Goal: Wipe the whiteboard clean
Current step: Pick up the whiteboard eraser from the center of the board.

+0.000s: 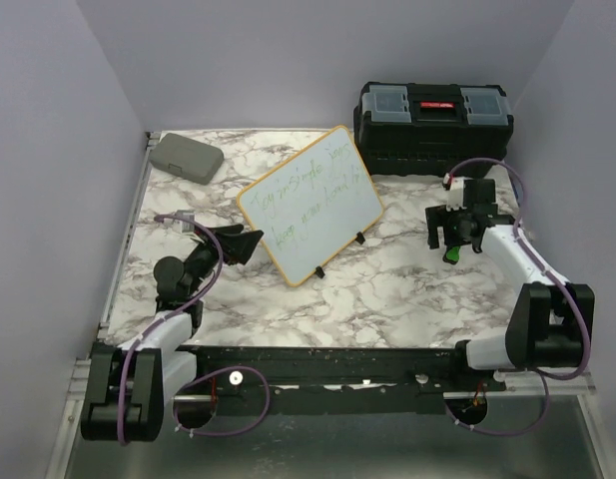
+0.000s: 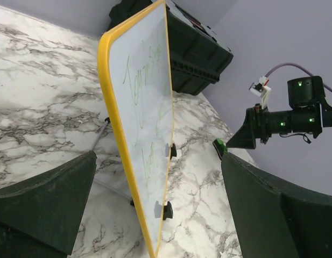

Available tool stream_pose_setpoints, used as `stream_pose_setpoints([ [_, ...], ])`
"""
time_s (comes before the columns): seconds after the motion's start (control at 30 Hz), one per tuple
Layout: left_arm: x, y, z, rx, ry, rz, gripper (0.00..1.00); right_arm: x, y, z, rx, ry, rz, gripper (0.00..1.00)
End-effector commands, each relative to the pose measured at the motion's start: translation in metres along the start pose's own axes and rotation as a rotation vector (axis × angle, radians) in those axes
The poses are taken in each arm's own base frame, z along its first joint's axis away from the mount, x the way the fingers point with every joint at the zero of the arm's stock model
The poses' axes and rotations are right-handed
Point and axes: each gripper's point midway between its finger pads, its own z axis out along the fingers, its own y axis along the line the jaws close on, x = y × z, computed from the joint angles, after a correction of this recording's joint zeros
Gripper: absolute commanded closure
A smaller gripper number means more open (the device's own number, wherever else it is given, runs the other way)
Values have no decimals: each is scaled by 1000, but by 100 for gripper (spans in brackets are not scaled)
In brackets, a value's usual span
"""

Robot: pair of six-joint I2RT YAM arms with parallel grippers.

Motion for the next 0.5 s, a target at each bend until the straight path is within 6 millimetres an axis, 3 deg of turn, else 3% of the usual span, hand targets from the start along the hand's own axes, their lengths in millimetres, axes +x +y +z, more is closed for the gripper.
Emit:
stream_pose_setpoints([
  [0.0, 0, 17, -7, -104, -10, 8, 1, 31, -30, 10, 182, 116, 44, 12],
  [0.23, -6, 10, -11, -93, -18, 19, 1, 34, -43, 21, 262, 111, 101, 16],
  [0.47, -8, 18, -12, -121, -21, -24, 1, 45, -45, 43, 230, 170, 149, 32],
])
